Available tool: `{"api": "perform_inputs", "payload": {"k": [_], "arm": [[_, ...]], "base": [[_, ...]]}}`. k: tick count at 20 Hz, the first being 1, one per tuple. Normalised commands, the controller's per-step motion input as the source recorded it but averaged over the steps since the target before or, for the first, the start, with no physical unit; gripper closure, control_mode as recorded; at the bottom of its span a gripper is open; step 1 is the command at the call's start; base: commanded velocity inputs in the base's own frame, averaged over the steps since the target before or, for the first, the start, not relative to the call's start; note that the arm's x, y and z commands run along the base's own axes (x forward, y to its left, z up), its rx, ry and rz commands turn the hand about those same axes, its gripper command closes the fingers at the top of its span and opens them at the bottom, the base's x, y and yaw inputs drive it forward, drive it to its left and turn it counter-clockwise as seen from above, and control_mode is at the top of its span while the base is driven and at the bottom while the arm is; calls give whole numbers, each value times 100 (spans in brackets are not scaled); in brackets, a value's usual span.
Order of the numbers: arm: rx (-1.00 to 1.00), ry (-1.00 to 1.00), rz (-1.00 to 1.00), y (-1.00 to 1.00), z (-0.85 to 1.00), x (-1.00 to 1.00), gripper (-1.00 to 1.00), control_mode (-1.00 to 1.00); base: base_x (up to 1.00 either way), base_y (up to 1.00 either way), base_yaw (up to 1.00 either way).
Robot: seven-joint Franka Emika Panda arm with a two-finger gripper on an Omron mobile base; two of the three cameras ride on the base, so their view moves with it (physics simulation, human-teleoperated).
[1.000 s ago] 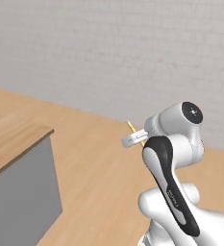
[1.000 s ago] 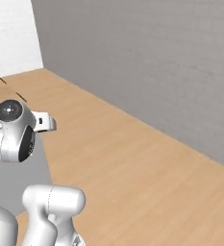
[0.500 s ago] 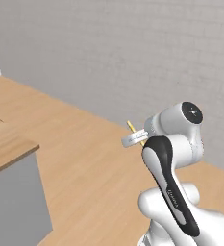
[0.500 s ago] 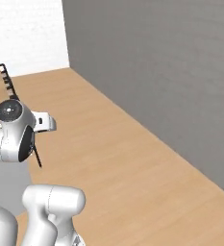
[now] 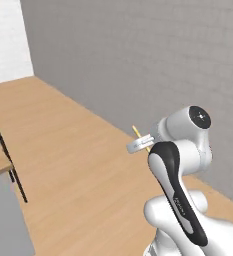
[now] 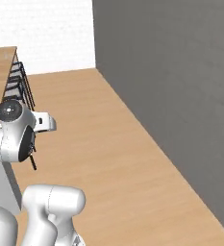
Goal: Take a straw from the drawer in front and place it inside the glass cup on the dining counter.
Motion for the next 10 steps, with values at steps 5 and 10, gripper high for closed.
{"api": "perform_inputs", "payload": {"k": [5,10], "arm": [[0,0,0,0,0,0,100,100],[0,0,0,0,0,0,100,100]], "base": [[91,-66,39],[94,-63,40]]}}
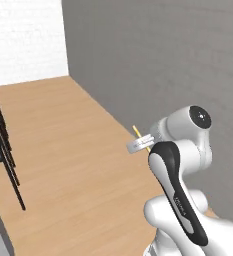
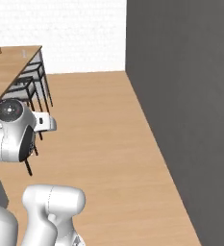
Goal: Take a straw from the drawer in front and place it inside the glass cup on the dining counter.
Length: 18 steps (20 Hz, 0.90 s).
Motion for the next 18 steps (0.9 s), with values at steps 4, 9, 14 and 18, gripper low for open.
{"api": "perform_inputs", "payload": {"k": [4,9,14,18], "arm": [[0,0,0,0,0,0,100,100],[0,0,0,0,0,0,100,100],[0,0,0,0,0,0,100,100],[0,0,0,0,0,0,100,100]], "base": [[95,-61,41],[95,-62,41],[96,-60,41],[97,-59,42]]}}
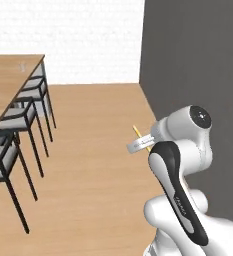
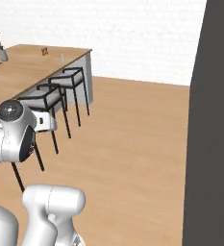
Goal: Take a straw from the drawer in front and place it inside the glass cup on the dining counter.
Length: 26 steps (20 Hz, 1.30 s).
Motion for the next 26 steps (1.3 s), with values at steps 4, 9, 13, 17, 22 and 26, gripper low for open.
{"api": "perform_inputs", "payload": {"k": [4,9,13,17,22,26], "arm": [[0,0,0,0,0,0,100,100],[0,0,0,0,0,0,100,100],[0,0,0,0,0,0,100,100],[0,0,0,0,0,0,100,100],[0,0,0,0,0,0,100,100],[0,0,0,0,0,0,100,100]], "base": [[97,-61,42],[93,-67,39],[91,-70,38],[91,-72,38],[89,-73,37],[85,-78,35]]}}
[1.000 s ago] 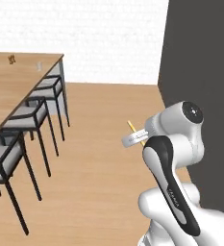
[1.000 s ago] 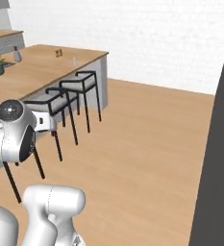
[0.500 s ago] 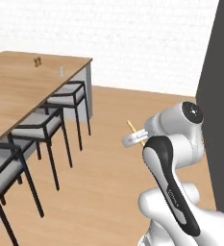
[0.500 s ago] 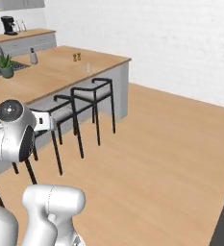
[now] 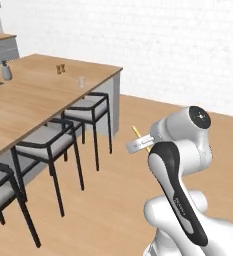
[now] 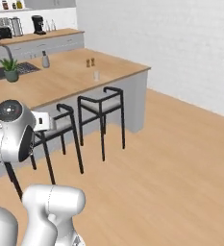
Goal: Take a straw from the drawer in front and place it inside the glass cup on the dining counter.
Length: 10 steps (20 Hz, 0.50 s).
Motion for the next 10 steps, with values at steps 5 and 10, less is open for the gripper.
{"api": "perform_inputs", "payload": {"k": [5,10], "arm": [[0,0,0,0,0,0,100,100],[0,0,0,0,0,0,100,100]], "base": [[82,-82,33],[79,-83,32]]}}
